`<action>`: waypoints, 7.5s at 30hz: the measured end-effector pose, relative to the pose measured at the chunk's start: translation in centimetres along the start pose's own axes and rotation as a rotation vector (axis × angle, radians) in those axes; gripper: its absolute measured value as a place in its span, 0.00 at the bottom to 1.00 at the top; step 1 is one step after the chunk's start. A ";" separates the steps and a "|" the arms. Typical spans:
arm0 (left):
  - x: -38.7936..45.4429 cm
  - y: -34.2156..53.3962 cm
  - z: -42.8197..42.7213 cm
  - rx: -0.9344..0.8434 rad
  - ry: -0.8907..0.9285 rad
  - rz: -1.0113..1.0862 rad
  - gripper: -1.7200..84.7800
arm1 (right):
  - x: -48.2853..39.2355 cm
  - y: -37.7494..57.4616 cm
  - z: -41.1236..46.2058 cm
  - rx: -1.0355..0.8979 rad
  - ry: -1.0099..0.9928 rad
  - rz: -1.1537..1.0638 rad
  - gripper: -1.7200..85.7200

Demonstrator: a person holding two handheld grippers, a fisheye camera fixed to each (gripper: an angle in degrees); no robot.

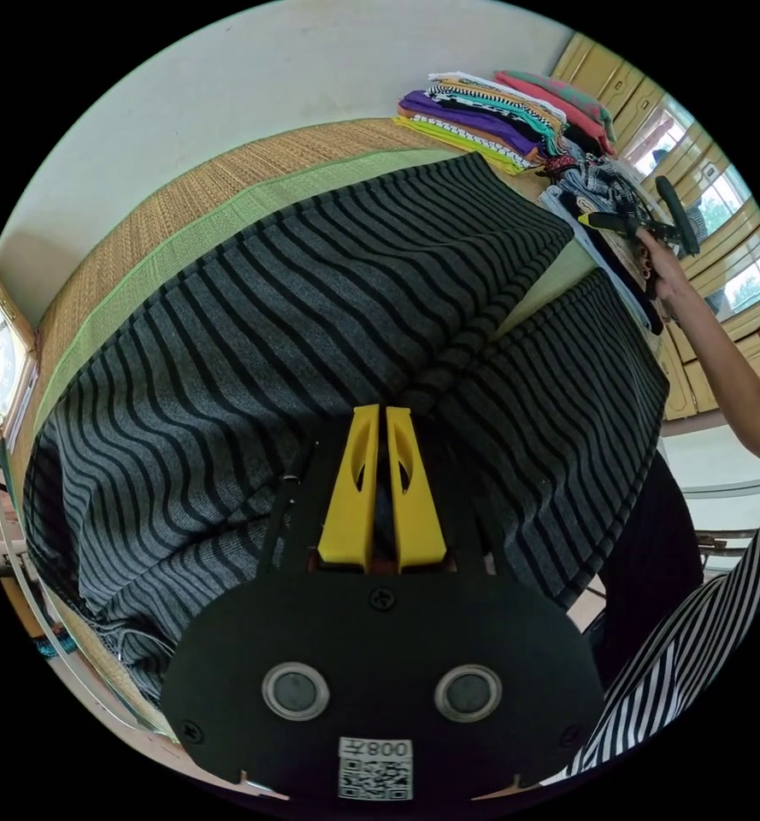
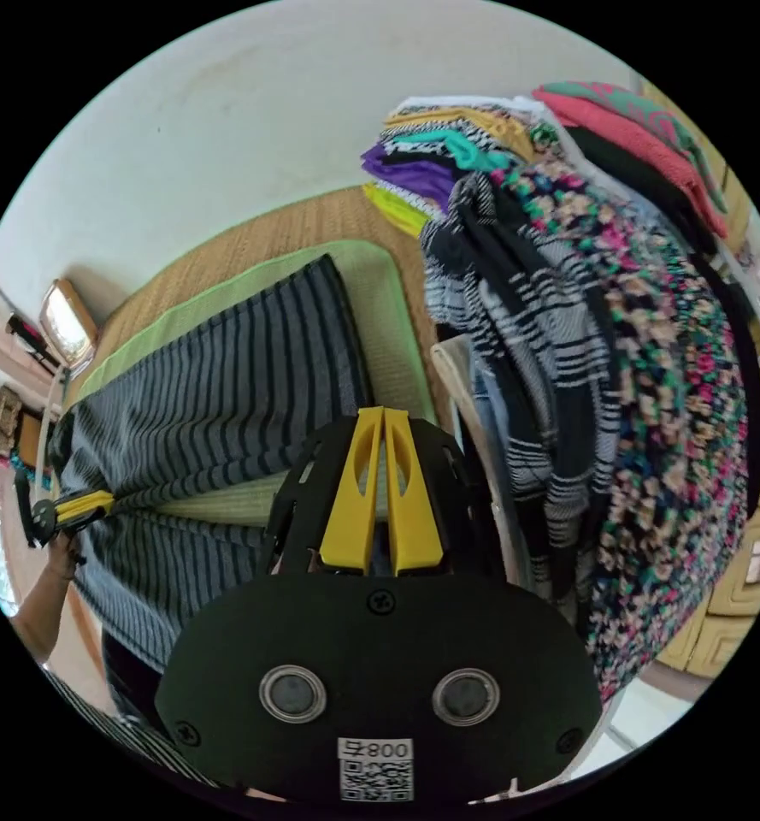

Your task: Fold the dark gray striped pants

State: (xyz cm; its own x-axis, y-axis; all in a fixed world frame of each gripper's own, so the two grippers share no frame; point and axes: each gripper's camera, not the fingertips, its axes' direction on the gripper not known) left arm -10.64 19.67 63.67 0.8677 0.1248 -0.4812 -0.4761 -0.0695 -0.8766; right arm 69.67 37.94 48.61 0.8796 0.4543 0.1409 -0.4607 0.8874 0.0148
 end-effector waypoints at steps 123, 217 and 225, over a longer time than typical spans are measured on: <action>-26.3 67.3 -2.6 0.074 -0.009 -0.696 0.02 | -65.6 37.3 27.6 -0.423 -0.420 -0.817 0.02; -35.9 48.2 -23.9 0.266 0.118 -0.488 0.11 | -55.1 22.8 27.2 -0.316 -0.560 -0.635 0.06; -39.6 41.8 -28.1 0.112 -0.105 -0.495 0.14 | -61.6 14.5 29.2 -0.216 -0.468 -0.755 0.12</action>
State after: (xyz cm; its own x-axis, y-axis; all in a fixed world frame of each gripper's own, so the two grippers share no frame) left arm -60.87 -16.02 46.15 0.9766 0.2152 -0.0013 -0.0297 0.1287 -0.9912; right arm 5.36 20.58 69.01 0.7787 -0.2886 0.5572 0.2910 0.9528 0.0869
